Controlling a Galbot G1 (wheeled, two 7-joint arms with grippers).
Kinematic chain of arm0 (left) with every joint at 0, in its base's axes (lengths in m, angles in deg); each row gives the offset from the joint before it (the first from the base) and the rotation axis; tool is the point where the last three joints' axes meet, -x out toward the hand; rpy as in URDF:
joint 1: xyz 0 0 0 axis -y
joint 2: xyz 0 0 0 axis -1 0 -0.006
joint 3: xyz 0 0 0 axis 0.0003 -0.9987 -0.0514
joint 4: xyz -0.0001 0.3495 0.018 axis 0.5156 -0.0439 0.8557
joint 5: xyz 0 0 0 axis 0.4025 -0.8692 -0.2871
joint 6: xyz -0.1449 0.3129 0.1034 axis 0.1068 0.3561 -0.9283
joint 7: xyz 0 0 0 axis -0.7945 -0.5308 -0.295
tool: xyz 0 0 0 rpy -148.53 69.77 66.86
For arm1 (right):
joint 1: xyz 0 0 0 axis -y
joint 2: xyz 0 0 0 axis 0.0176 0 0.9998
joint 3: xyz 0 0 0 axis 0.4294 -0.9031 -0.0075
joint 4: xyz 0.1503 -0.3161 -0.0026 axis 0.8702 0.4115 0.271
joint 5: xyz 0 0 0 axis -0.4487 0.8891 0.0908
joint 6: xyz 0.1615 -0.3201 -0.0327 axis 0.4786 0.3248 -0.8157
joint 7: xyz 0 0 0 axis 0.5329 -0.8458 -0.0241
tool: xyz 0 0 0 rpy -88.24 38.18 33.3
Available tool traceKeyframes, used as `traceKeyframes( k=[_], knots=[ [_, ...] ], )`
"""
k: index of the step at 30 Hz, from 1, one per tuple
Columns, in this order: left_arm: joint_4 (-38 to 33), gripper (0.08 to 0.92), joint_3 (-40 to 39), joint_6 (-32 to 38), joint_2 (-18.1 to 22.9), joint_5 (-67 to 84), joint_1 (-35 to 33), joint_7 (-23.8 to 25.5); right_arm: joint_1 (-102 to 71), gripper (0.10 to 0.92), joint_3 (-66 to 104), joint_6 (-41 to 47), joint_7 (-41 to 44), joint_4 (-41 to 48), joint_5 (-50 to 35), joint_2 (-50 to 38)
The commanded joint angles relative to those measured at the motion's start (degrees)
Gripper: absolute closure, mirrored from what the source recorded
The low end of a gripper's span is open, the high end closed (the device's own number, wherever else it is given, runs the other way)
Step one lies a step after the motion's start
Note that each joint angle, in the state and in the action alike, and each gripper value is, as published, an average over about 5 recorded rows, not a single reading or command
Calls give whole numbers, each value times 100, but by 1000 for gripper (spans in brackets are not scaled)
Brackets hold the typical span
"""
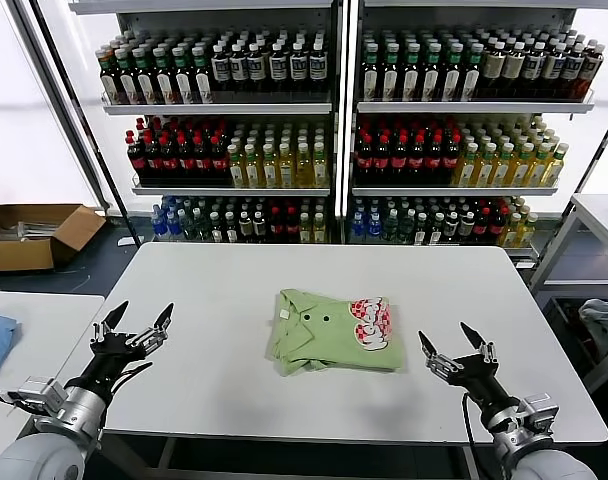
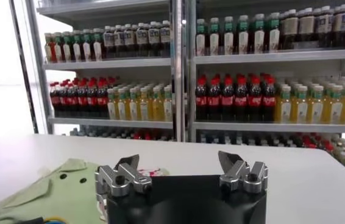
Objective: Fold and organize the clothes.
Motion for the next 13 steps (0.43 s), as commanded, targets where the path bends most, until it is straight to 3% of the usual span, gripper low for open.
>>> traceKeyframes(
  k=[1, 13],
  knots=[
    [53, 177, 46, 38, 59, -53, -20, 76, -185, 203, 137, -70, 105, -43, -1, 42],
    [-9, 177, 356, 29, 212, -50, -116, 580, -383, 203, 495, -132, 857, -101, 6, -103]
  ],
)
